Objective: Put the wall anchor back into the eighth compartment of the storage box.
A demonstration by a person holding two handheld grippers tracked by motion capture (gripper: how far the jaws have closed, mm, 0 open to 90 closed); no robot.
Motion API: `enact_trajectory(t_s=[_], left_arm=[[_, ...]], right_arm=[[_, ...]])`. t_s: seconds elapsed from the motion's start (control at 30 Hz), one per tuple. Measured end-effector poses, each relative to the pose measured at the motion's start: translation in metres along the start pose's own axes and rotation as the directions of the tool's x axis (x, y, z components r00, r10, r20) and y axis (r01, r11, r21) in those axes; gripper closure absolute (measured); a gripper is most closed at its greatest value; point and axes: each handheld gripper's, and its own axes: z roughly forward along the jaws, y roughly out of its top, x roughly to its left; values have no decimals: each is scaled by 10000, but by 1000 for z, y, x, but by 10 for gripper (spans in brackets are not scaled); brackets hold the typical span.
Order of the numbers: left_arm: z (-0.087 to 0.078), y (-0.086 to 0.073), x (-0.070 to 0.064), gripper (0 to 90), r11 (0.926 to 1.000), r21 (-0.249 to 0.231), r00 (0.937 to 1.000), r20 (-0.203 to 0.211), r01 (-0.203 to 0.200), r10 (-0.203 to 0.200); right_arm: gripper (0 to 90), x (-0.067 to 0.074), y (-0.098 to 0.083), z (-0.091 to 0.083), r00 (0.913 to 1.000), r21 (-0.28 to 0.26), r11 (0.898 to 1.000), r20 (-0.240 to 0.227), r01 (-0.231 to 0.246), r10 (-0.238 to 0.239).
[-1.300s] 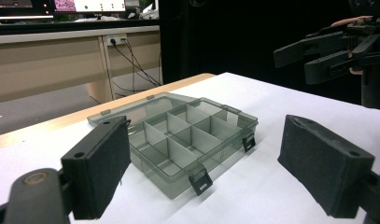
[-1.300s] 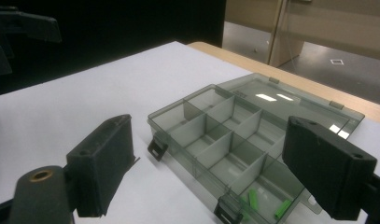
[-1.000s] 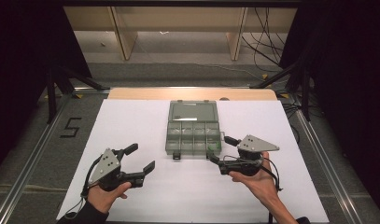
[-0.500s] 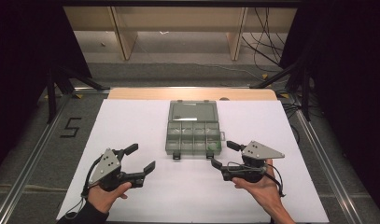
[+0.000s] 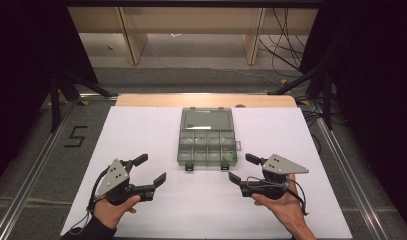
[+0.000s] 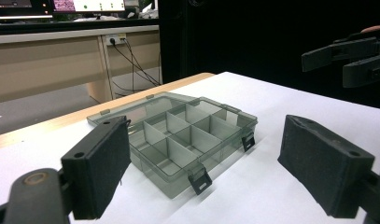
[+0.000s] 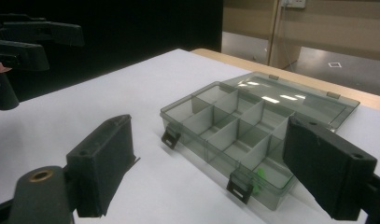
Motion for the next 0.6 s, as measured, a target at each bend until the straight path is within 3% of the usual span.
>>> enact_trajectory(t_s=[0.6], left_arm=[[0, 0, 0, 157, 10000, -7, 10000, -10, 6, -6]], right_arm=[[174, 1, -3, -2, 10000, -78, 10000, 45, -53, 53]])
